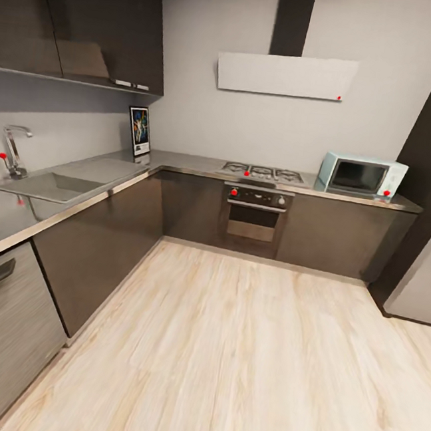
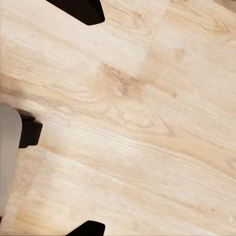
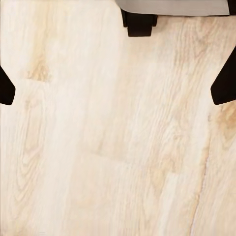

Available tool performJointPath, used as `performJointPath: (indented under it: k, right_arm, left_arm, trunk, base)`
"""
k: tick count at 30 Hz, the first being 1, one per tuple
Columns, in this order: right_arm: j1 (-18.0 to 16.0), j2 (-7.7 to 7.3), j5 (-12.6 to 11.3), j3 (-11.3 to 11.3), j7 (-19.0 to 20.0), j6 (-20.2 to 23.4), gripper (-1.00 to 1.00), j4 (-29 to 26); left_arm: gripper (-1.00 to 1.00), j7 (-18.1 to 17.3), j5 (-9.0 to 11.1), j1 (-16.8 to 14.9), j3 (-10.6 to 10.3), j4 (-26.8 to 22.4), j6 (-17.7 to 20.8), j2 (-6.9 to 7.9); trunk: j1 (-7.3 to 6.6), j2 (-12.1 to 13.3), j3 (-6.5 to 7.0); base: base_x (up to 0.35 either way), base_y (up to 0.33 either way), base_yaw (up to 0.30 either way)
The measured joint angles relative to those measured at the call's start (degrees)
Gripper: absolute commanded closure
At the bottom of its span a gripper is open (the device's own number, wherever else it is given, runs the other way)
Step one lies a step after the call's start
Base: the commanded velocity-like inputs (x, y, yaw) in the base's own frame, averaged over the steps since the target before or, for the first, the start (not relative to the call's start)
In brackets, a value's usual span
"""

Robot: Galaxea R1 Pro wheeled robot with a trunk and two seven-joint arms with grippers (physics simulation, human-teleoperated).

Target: Pick up the poster from the kitchen countertop and hang it on one of the wall nails in the kitchen.

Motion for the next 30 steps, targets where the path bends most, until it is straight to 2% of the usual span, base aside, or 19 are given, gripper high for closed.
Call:
performJointPath:
  k: [30]
  right_arm:
    - [0.0,0.0,0.0,0.0,0.1,0.0,-1.0,0.0]
  left_arm:
    - [-1.0,0.0,0.0,0.0,0.1,0.0,0.0,0.0]
  trunk:
    - [0.0,0.0,-0.85]
  base:
    - [0.298,-0.194,0.265]
